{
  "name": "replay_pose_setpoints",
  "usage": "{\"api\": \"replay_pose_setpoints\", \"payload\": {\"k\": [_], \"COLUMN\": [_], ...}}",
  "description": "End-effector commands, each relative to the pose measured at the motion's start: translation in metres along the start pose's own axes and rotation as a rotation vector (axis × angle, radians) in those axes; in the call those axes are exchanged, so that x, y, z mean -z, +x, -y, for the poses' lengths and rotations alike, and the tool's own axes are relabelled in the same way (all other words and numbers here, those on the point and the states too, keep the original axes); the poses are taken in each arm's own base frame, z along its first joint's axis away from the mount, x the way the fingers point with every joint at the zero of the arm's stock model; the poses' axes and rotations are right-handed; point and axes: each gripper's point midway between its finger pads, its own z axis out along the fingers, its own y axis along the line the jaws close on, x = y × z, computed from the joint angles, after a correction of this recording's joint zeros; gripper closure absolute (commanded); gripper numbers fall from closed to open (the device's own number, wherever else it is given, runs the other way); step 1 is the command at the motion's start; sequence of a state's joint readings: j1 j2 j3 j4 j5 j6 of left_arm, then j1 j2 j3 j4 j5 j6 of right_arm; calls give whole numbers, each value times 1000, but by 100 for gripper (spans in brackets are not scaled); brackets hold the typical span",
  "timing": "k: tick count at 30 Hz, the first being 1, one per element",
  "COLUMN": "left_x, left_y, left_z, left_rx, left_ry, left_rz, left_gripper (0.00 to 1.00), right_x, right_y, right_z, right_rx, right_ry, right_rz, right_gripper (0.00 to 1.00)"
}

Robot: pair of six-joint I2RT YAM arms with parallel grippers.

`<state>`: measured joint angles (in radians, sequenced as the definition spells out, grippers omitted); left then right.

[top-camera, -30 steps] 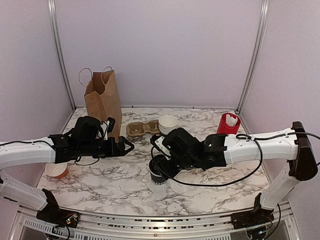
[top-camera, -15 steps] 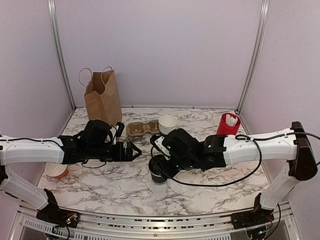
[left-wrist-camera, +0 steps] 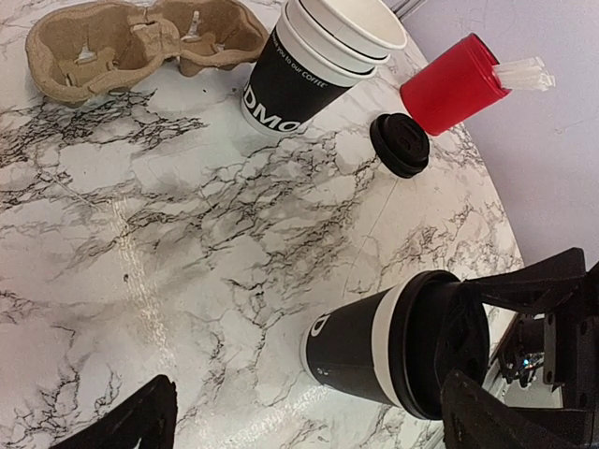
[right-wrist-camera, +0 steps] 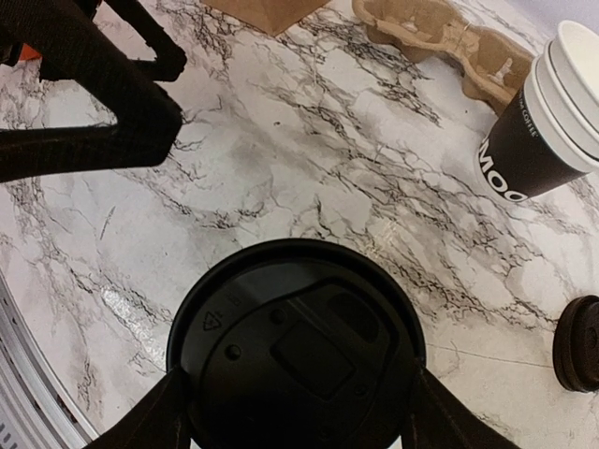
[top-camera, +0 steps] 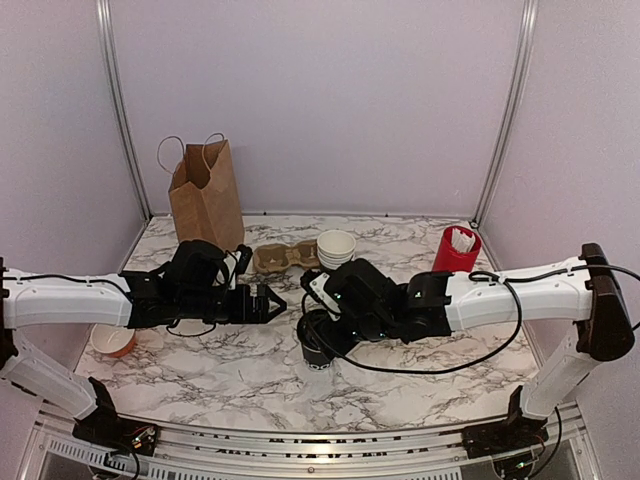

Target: Pack the takeout coffee

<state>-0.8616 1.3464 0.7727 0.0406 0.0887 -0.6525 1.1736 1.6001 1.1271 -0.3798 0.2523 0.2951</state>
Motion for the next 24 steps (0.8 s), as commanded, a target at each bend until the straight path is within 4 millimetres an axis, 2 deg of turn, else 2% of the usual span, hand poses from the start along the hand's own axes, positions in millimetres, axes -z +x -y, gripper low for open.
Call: {"api": "replay_pose_setpoints", "payload": {"k": [1, 10, 24], "left_x": [-2, -11, -29], "left_y": [-8, 3, 20], "left_z": [10, 12, 26], "left_rx": [0, 4, -6], "left_ry": [27, 29, 46], "left_rz": [14, -25, -89], "left_gripper": [1, 3, 18], "right_x": [-7, -11, -15], "right_y": [14, 22, 26], "right_z": [0, 0, 0], "right_rx": [-13, -14, -8], "right_ry": [4, 4, 7], "right_rz": [-36, -50, -63], "right_gripper": [35, 35, 35]}}
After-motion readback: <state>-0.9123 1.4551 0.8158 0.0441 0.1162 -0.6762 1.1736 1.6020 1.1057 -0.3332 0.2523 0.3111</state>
